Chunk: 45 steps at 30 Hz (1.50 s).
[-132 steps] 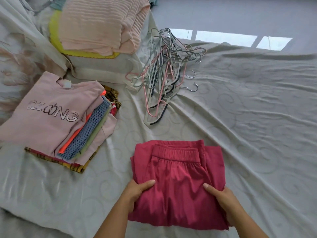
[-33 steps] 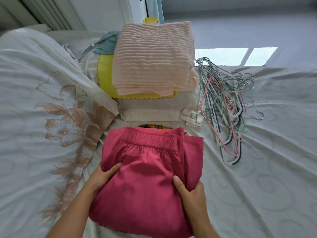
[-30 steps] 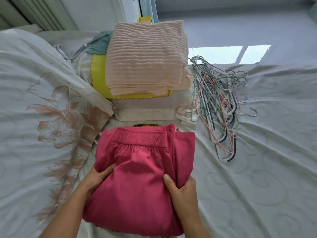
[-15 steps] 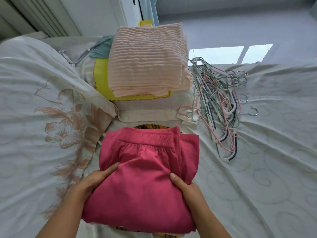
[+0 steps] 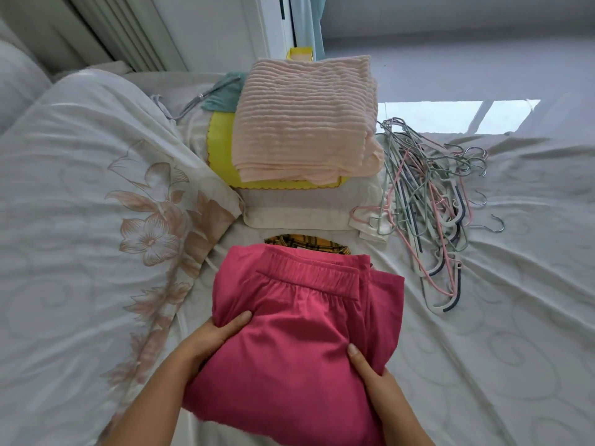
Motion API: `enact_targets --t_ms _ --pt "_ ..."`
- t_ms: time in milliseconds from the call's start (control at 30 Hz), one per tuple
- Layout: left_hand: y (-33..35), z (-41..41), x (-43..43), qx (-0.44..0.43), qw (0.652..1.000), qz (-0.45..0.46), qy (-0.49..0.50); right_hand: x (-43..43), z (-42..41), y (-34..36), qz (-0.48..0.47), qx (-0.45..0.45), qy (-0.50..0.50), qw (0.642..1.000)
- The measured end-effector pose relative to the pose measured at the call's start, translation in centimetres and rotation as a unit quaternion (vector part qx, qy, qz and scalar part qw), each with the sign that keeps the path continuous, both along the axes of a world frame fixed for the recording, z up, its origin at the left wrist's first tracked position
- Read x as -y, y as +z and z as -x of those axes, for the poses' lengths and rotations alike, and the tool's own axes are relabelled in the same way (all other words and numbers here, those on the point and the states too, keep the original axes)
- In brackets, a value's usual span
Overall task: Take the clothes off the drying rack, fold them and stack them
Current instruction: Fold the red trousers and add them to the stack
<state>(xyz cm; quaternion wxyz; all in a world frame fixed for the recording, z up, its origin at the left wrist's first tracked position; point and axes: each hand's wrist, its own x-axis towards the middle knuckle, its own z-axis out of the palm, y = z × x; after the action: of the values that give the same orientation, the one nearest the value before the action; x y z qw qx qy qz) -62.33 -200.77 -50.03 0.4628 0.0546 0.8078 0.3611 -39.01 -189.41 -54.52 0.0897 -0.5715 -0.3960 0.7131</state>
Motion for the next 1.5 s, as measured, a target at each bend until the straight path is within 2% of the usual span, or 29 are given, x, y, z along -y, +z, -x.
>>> enact_targets --t_ms 200,300,467,567,667,767,900,1000,1100,1167,1233,1367,1500 --pt "0.4 0.2 -1.3 -0.085 0.996 -0.012 -0.040 -1.5 -0.6 0.3 0.097 -0.005 0.049 0.994" --pt "0.2 0.3 -1.5 -0.081 0.996 -0.008 -0.040 -2.2 -0.4 1.0 0.077 0.021 0.070 0.994" --pt "1.1 -0.1 -1.2 -0.088 0.996 0.011 -0.031 -4.0 -1.3 2.8 0.049 -0.006 0.080 0.996" --pt "1.5 -0.5 -0.8 -0.113 0.993 0.032 -0.028 -4.3 -1.1 2.6 0.075 0.002 0.061 0.995" --pt "0.9 -0.8 0.2 -0.140 0.985 0.099 -0.008 -3.8 -0.5 2.5 0.110 0.000 0.052 0.993" --pt "0.2 -0.9 2.0 -0.090 0.986 0.124 0.068 -3.1 -0.1 2.6 0.128 -0.015 0.052 0.990" --pt "0.6 -1.4 4.7 -0.019 0.982 0.165 0.095 -1.4 -0.5 2.3 0.197 -0.085 0.038 0.976" --pt "0.8 -2.6 6.3 0.104 0.979 0.147 0.100 -0.9 -0.7 1.7 0.167 -0.103 0.047 0.979" --pt "0.0 -3.3 6.6 0.159 0.971 0.071 0.165 -1.0 -0.3 1.8 0.102 -0.092 0.057 0.989" --pt "-0.1 -3.4 6.0 0.134 0.966 0.022 0.222 -1.3 -0.3 1.7 0.043 -0.086 0.064 0.993" --pt "0.2 -3.1 5.6 0.073 0.968 -0.011 0.239 -1.6 -0.4 1.7 0.012 -0.083 0.069 0.994" --pt "1.0 -1.9 4.8 0.069 0.982 -0.037 0.172 -1.7 -0.8 1.3 -0.012 -0.075 0.078 0.994" --pt "0.7 -0.9 4.2 0.031 0.994 0.009 0.101 -1.3 -0.8 0.8 0.049 -0.098 0.060 0.992"
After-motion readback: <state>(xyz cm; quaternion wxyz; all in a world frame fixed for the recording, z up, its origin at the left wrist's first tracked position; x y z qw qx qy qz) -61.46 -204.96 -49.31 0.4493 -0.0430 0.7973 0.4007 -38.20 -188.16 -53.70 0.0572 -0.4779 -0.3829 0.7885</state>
